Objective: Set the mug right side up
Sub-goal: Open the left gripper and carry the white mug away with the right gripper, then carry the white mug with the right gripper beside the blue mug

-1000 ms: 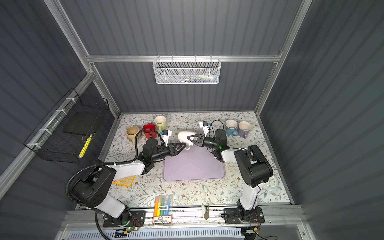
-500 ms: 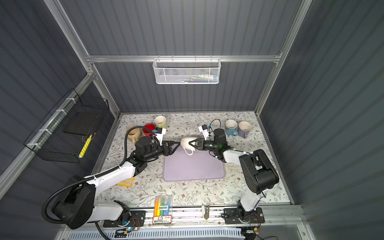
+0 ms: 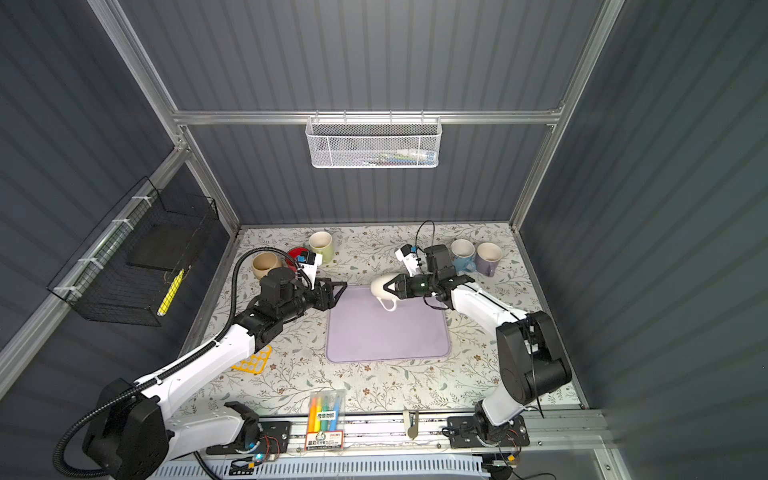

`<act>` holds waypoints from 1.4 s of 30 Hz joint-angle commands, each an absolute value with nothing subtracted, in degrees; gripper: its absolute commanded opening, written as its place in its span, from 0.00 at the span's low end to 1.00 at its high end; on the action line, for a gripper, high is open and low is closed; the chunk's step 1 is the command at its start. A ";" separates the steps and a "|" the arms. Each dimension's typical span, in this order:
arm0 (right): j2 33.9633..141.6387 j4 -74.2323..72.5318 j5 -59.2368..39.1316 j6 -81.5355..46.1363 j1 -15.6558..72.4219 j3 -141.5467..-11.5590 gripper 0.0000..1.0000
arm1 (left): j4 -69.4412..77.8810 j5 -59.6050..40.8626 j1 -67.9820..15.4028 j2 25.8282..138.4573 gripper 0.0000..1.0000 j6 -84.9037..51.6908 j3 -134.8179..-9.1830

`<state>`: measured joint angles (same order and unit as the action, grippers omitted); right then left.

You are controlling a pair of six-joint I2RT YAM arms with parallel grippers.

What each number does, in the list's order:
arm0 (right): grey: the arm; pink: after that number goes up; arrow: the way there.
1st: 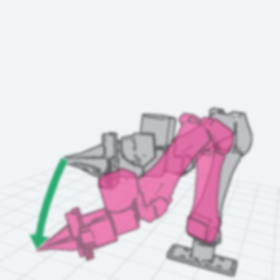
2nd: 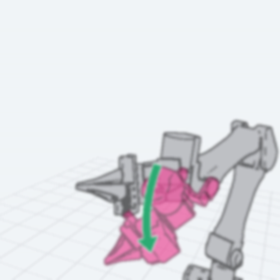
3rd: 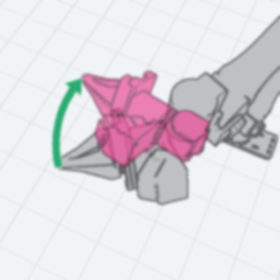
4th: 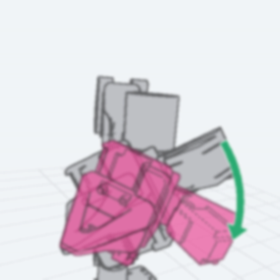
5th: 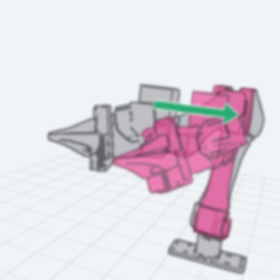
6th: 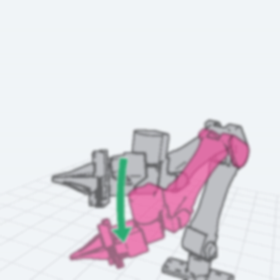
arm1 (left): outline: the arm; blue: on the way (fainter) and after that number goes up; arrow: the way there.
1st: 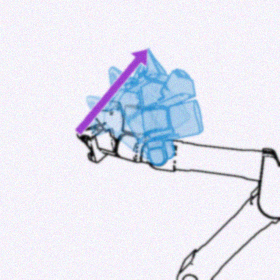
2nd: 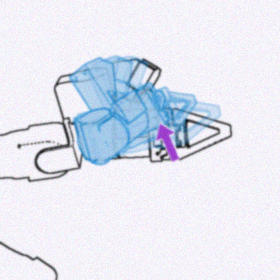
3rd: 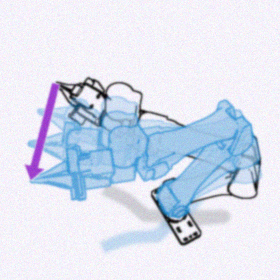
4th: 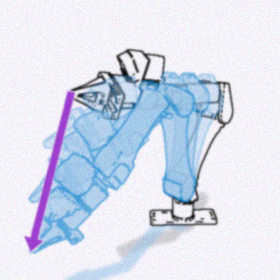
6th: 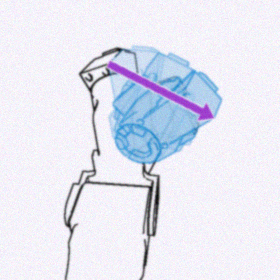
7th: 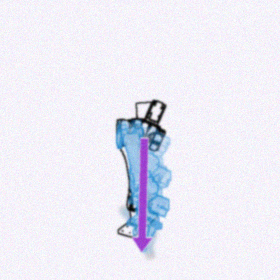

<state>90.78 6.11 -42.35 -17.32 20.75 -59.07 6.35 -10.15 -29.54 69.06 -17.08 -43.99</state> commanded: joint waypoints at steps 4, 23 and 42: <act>88.94 24.60 -34.38 -6.78 20.65 -66.75 0.00 | 0.83 -6.51 -29.18 66.96 0.66 -12.16 -45.70; 96.94 48.52 -17.63 1.52 20.21 -88.02 0.00 | -7.86 -2.67 -29.27 63.40 0.69 -8.18 -45.25; 110.33 57.56 -8.29 4.83 18.81 -106.96 0.00 | -9.62 -0.11 -29.27 58.95 0.70 -7.72 -42.65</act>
